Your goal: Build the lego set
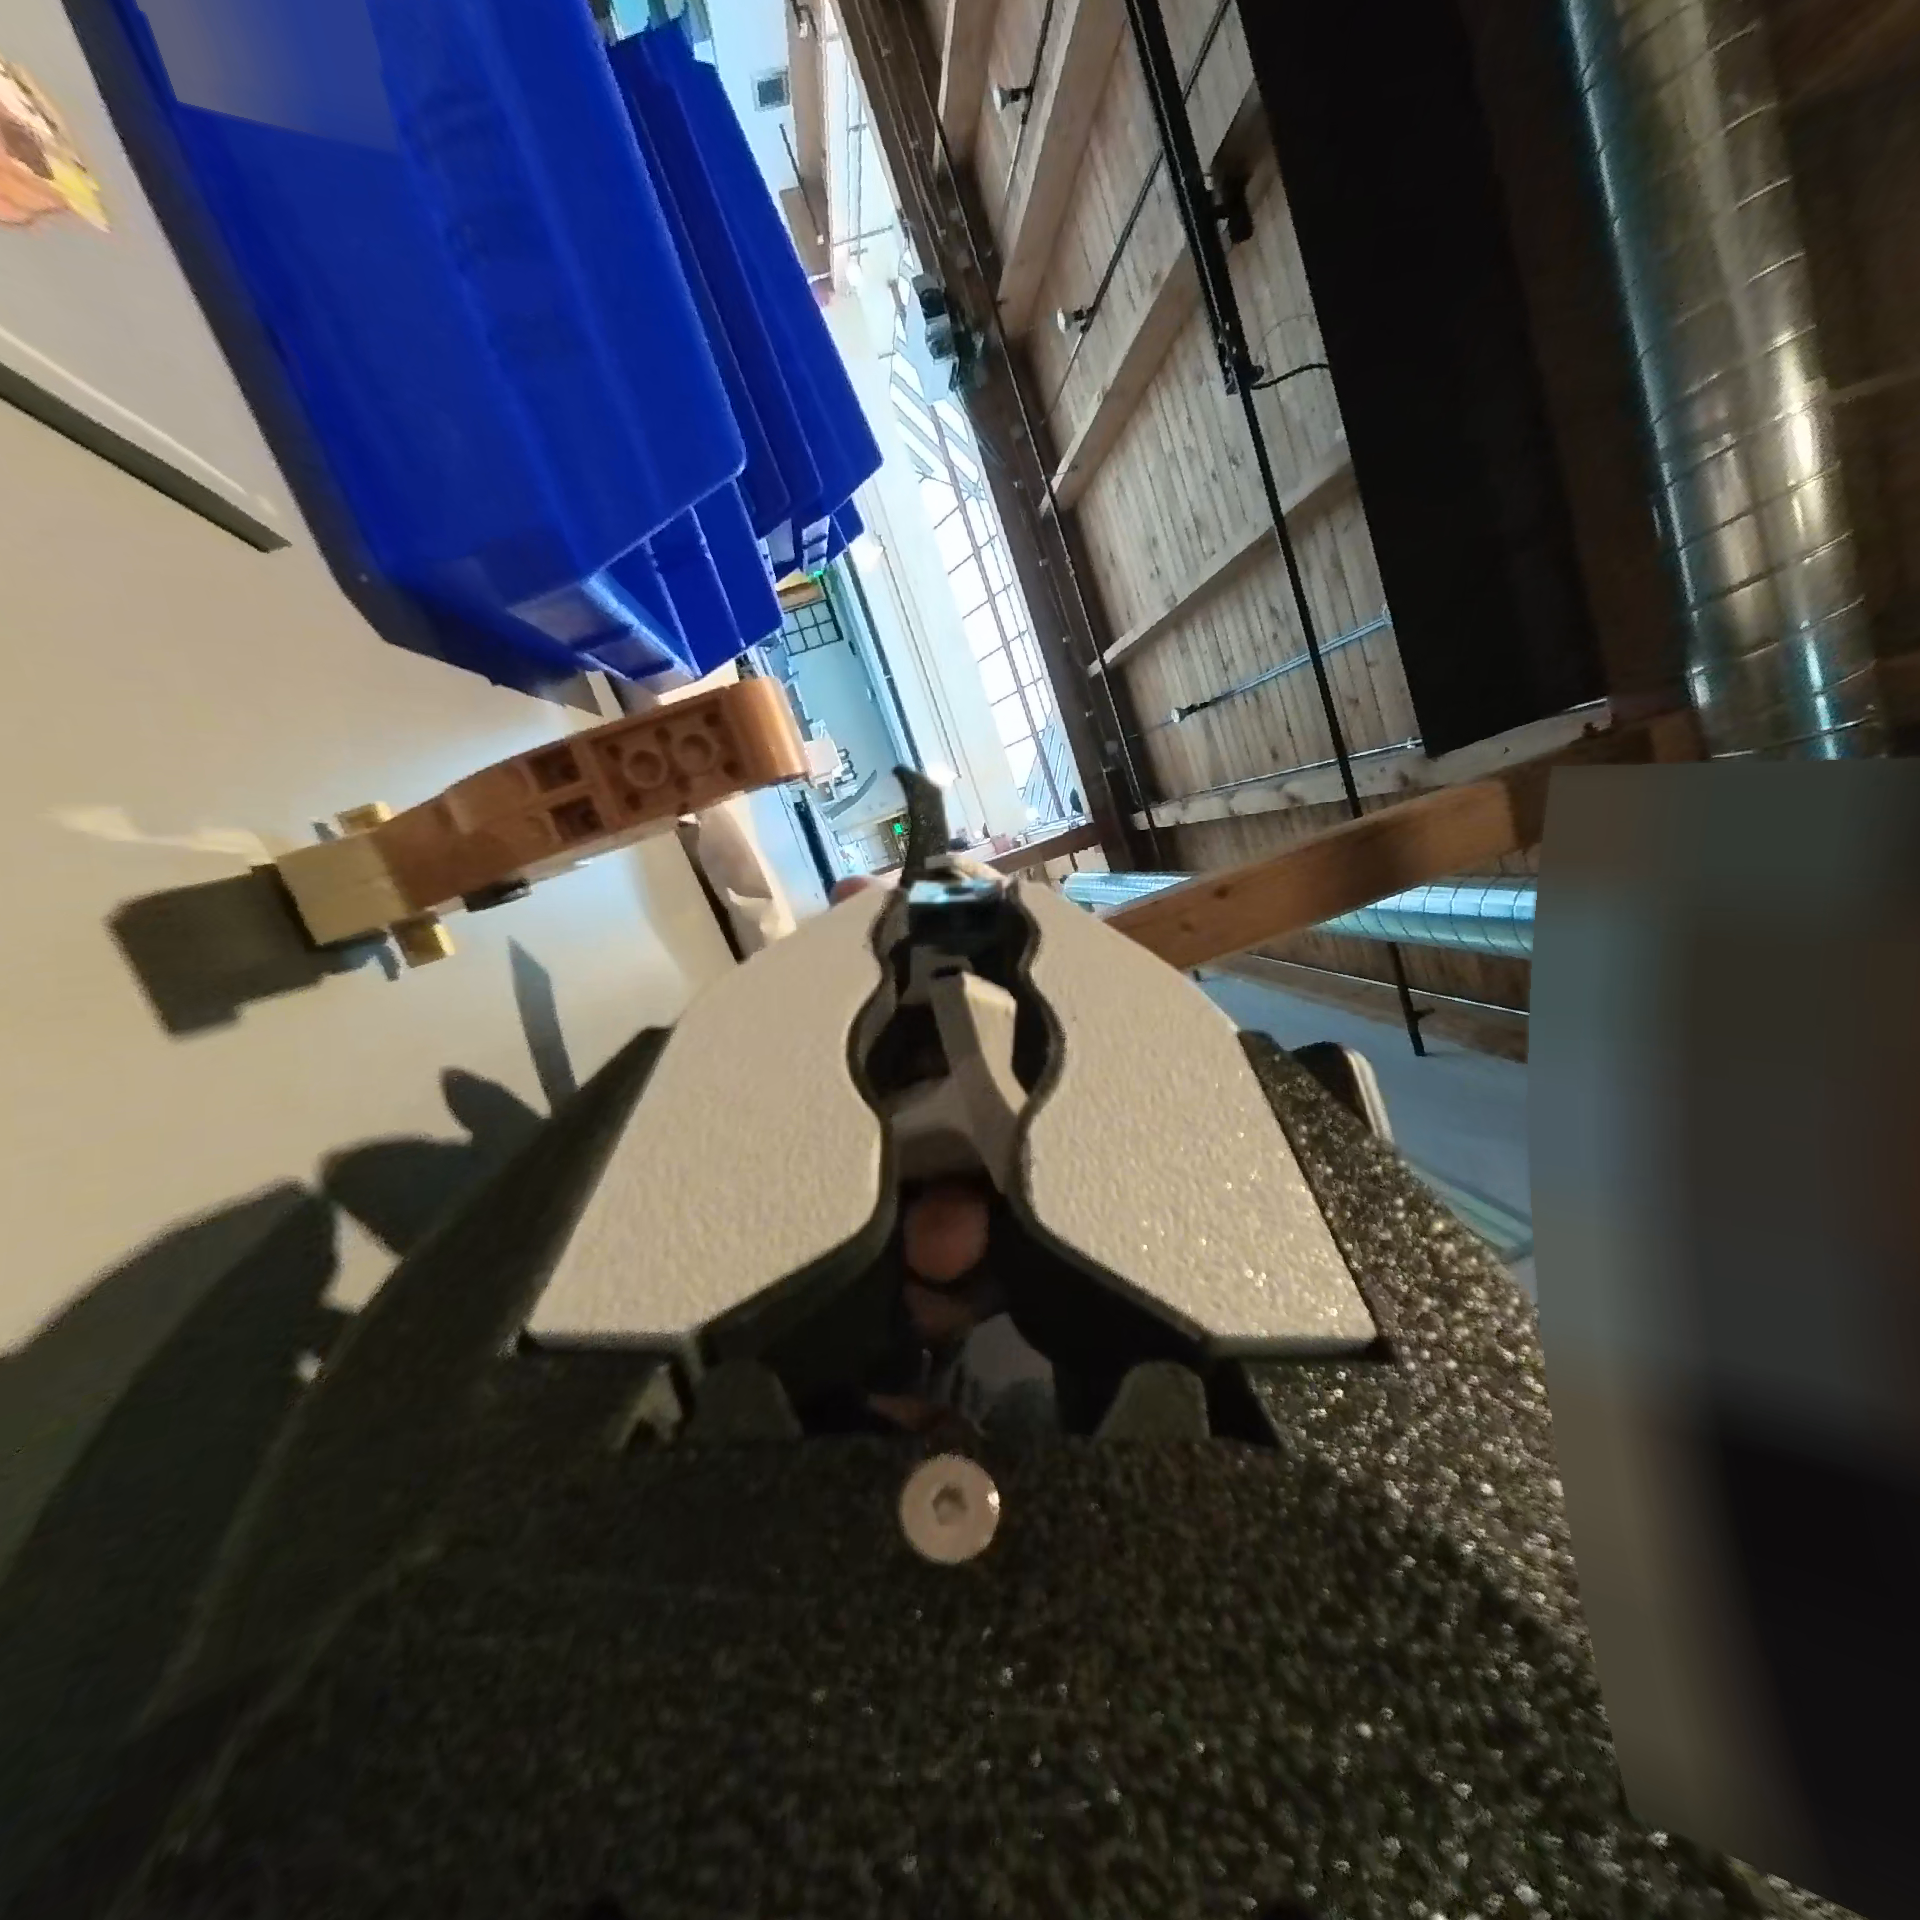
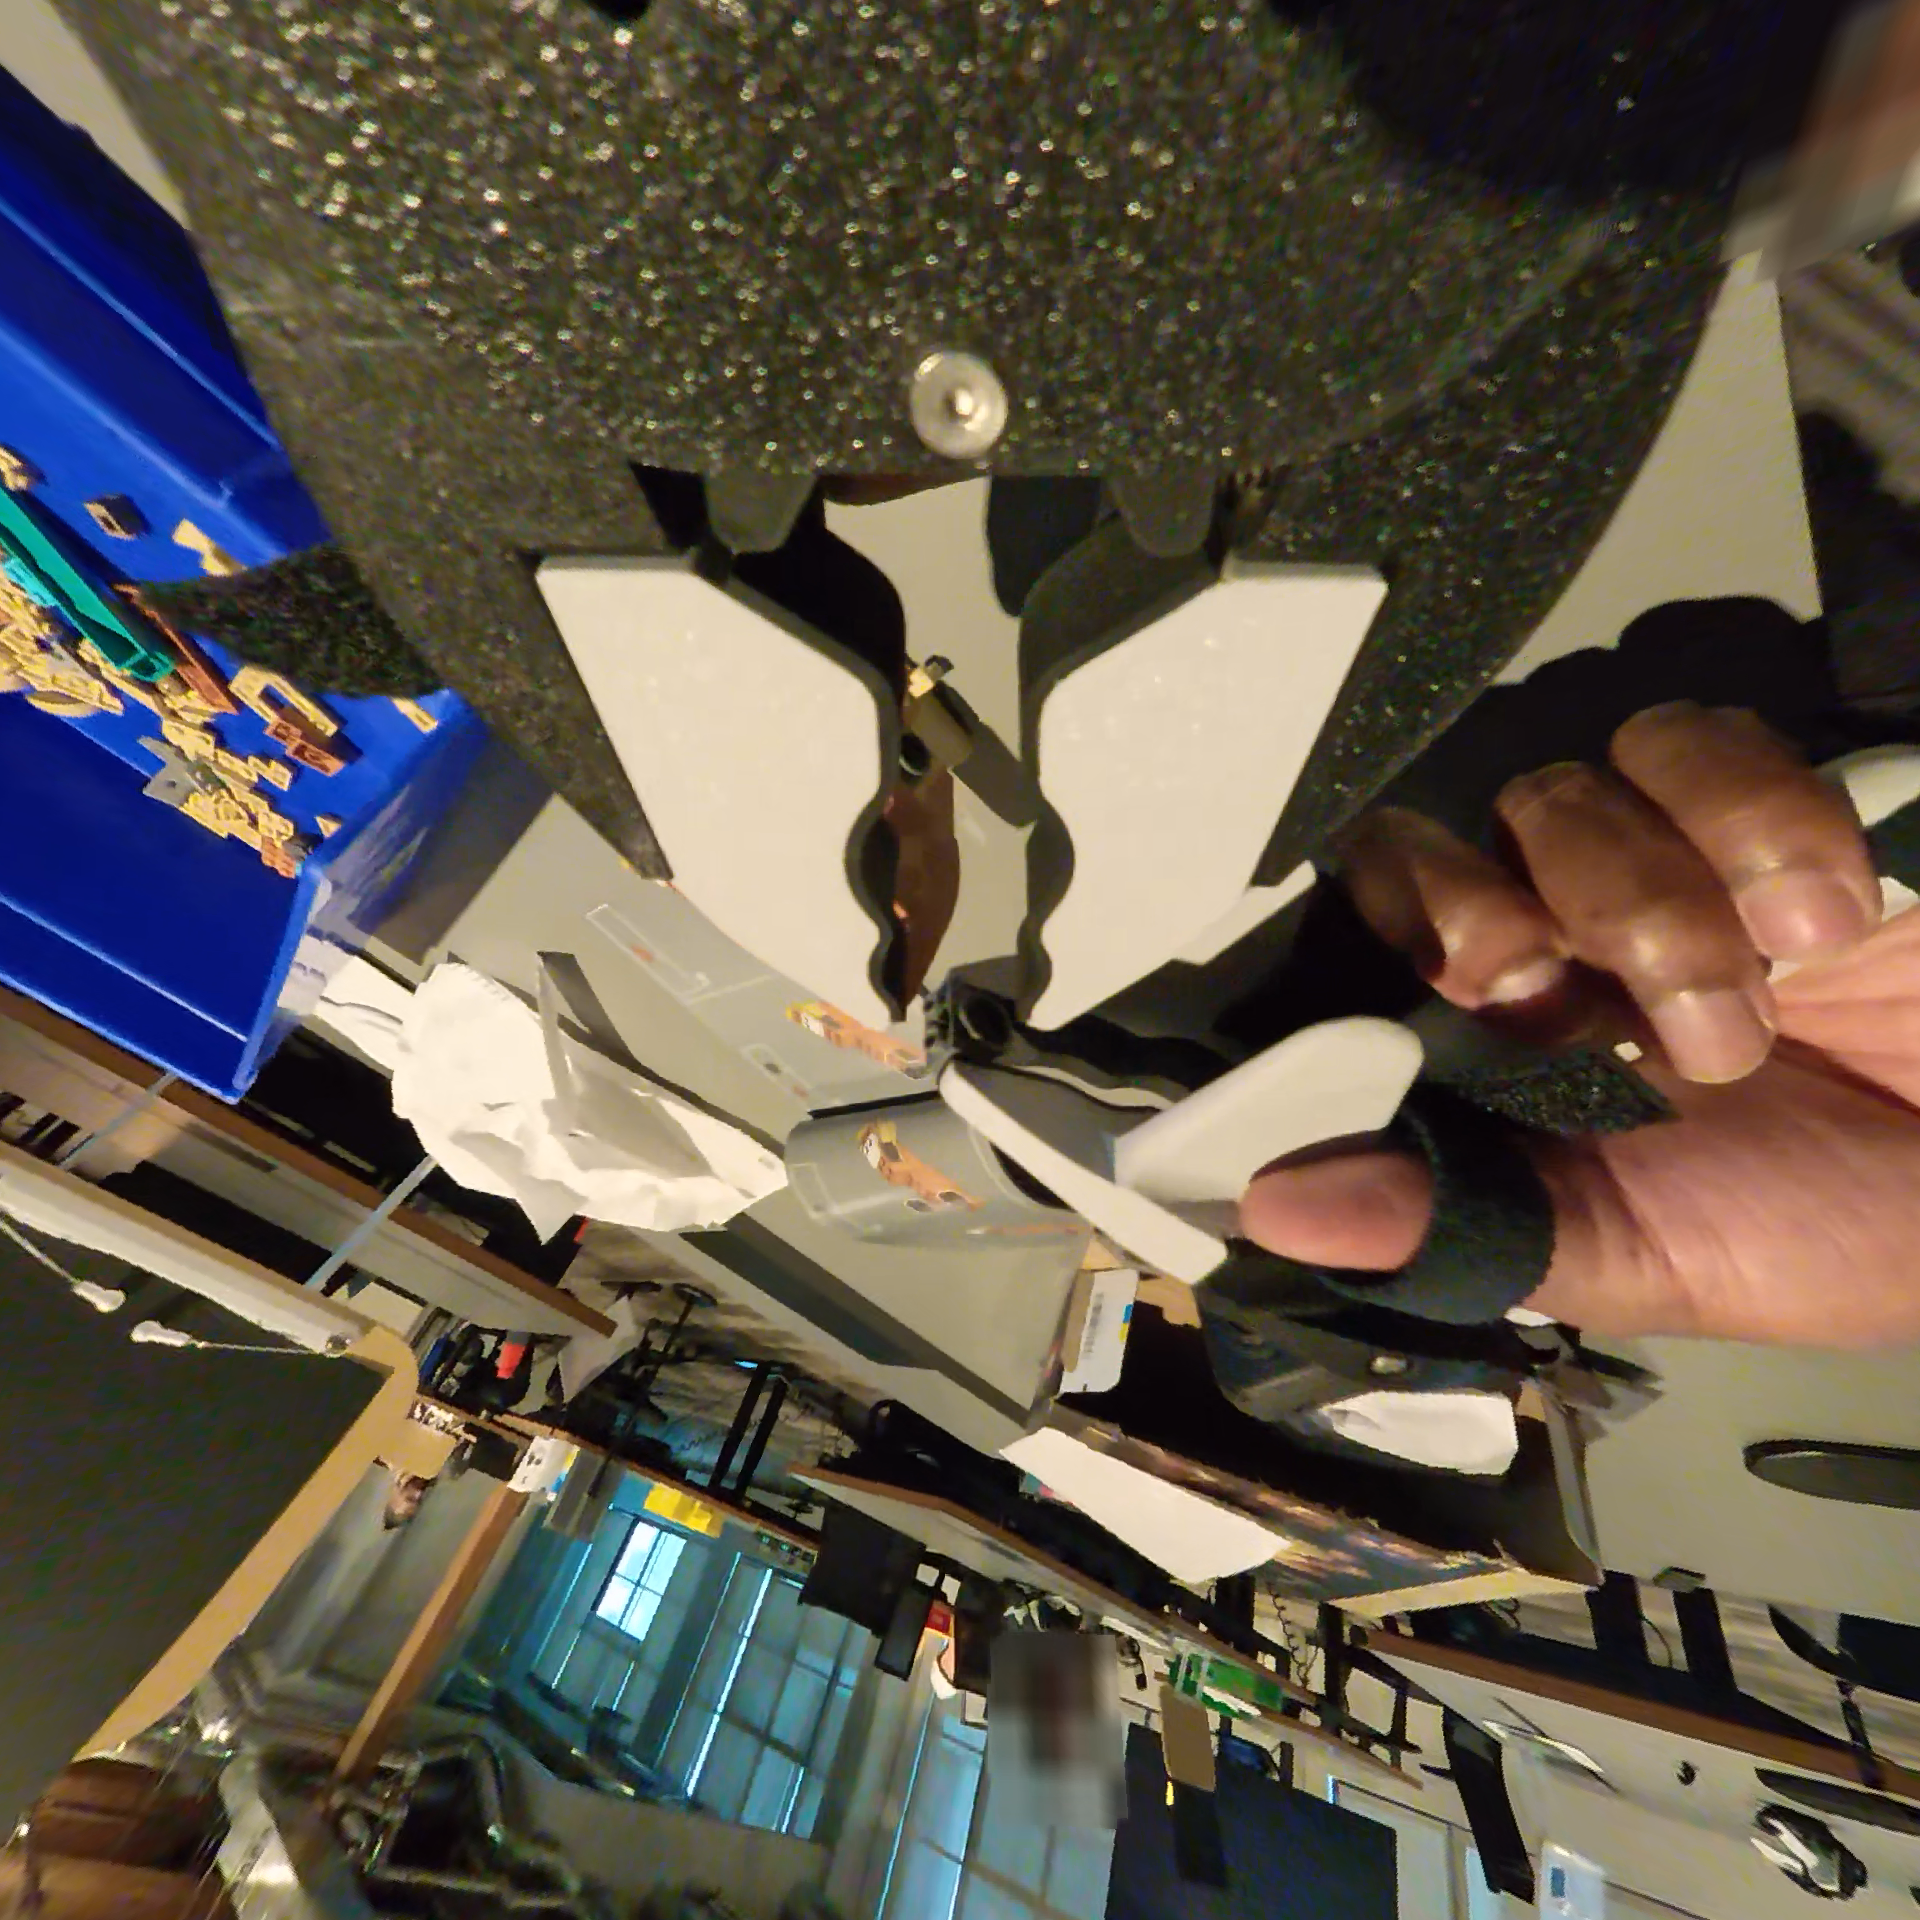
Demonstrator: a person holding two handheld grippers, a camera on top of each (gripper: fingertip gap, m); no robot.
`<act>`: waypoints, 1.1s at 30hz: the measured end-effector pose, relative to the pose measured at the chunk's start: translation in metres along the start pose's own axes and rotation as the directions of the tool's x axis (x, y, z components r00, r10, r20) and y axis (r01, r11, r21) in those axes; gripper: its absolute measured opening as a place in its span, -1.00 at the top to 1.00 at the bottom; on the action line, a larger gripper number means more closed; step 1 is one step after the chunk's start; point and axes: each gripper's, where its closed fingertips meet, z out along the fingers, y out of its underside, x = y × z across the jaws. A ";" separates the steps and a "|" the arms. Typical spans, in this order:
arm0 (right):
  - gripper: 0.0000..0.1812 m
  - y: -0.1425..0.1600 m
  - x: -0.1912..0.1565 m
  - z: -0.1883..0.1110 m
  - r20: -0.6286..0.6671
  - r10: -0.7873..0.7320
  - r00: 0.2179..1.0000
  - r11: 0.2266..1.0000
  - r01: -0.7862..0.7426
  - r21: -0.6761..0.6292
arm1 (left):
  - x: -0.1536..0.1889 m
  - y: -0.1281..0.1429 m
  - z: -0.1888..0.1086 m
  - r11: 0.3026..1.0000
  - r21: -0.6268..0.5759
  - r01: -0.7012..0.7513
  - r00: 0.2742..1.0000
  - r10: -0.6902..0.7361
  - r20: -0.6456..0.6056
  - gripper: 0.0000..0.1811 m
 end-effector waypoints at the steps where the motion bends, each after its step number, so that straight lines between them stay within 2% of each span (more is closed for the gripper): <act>1: 0.79 0.001 0.000 0.001 0.002 -0.012 1.000 1.000 0.012 -0.003 | -0.001 0.001 0.000 1.000 -0.006 0.002 1.000 -0.002 0.003 0.82; 7: 0.82 0.005 -0.004 0.000 0.044 -0.054 0.998 0.999 0.054 -0.004 | -0.004 0.008 0.001 0.997 -0.074 -0.014 0.999 0.016 0.029 0.81; 13: 0.83 0.006 -0.003 0.000 0.097 0.001 0.995 1.000 -0.003 0.015 | -0.005 0.009 0.000 0.990 -0.128 -0.065 0.997 0.071 0.040 0.81; 18: 0.82 0.009 0.017 -0.001 0.035 0.070 0.997 0.997 -0.071 0.025 | 0.007 -0.003 -0.005 0.975 -0.132 -0.178 0.983 0.182 0.014 0.76; 21: 0.82 0.017 0.025 0.001 0.003 0.093 0.996 0.996 -0.093 -0.005 | 0.002 -0.025 -0.011 0.919 -0.132 -0.373 0.922 0.383 0.063 0.76; 25: 0.83 0.027 0.030 0.005 -0.034 0.131 0.991 0.989 -0.133 -0.057 | -0.014 -0.045 -0.014 0.808 -0.231 -0.542 0.810 0.576 0.114 0.75; 29: 0.82 0.028 0.025 0.008 -0.037 0.150 0.988 0.986 -0.152 -0.068 | -0.024 -0.045 -0.006 0.770 -0.325 -0.549 0.798 0.599 0.071 0.74; 33: 0.82 0.030 0.023 0.012 -0.050 0.158 0.986 0.984 -0.162 -0.074 | -0.029 -0.046 0.000 0.777 -0.352 -0.522 0.824 0.566 0.027 0.74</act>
